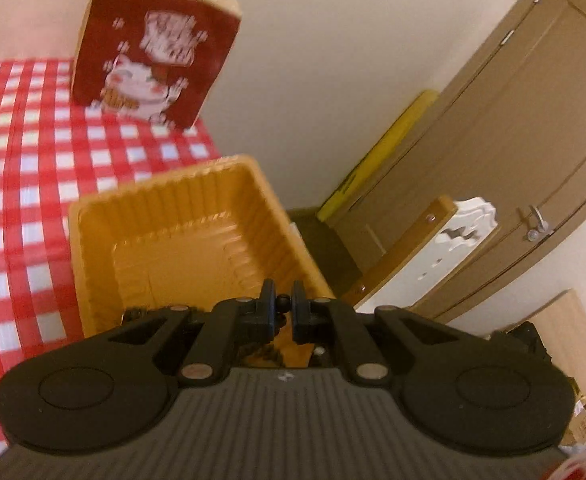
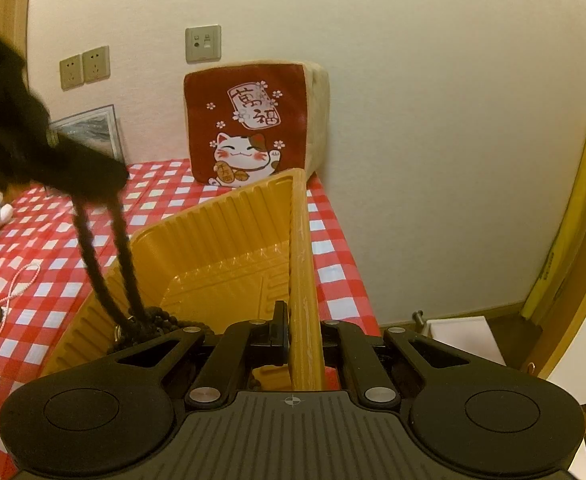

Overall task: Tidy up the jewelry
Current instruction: 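Lower the dark bead strand into the orange tray and open the left tool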

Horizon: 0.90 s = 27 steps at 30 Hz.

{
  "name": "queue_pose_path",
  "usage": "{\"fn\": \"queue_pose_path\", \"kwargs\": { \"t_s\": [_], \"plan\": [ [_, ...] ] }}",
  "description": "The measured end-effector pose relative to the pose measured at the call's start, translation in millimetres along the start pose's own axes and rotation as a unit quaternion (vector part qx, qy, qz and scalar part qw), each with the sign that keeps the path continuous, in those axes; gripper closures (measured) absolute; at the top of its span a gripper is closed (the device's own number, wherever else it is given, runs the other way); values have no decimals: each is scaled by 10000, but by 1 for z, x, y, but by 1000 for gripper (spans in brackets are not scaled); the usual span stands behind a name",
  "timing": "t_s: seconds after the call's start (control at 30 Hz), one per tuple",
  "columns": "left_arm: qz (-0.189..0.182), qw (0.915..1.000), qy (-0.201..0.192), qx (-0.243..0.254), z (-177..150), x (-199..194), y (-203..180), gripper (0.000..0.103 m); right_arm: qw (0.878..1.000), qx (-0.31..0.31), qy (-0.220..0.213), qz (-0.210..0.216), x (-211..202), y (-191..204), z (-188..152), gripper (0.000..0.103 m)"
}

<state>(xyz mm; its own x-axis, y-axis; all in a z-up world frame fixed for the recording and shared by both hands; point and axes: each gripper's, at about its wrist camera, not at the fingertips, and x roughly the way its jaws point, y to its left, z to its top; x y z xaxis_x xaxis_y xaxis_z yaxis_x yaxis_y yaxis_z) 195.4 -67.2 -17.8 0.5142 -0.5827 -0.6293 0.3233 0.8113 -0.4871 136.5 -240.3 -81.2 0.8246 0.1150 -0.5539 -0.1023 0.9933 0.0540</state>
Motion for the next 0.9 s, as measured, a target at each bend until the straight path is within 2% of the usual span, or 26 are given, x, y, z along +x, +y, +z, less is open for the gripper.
{"fn": "queue_pose_path", "kwargs": {
  "t_s": [0.17, 0.4, 0.53, 0.57, 0.7, 0.9],
  "plan": [
    [-36, 9999, -79, -86, -3, 4, 3, 97, 10000, 7, 6, 0, 1, 0, -1, 98],
    [546, 9984, 142, -67, -20, 31, 13, 97, 10000, 28, 20, -7, 3, -1, -2, 98],
    [671, 9973, 240, -169, -29, 42, 21, 96, 10000, 29, 28, -12, 4, -2, -2, 98],
    [676, 9973, 235, -170, -30, 43, 22, 95, 10000, 25, 27, -12, 4, -2, -2, 98],
    [746, 9970, 128, -156, -31, 39, 21, 79, 10000, 31, 37, -19, 4, -2, -3, 98],
    [895, 9959, 30, -134, -28, 30, 21, 74, 10000, 35, 36, -17, 4, -2, -3, 98]
  ]
}}
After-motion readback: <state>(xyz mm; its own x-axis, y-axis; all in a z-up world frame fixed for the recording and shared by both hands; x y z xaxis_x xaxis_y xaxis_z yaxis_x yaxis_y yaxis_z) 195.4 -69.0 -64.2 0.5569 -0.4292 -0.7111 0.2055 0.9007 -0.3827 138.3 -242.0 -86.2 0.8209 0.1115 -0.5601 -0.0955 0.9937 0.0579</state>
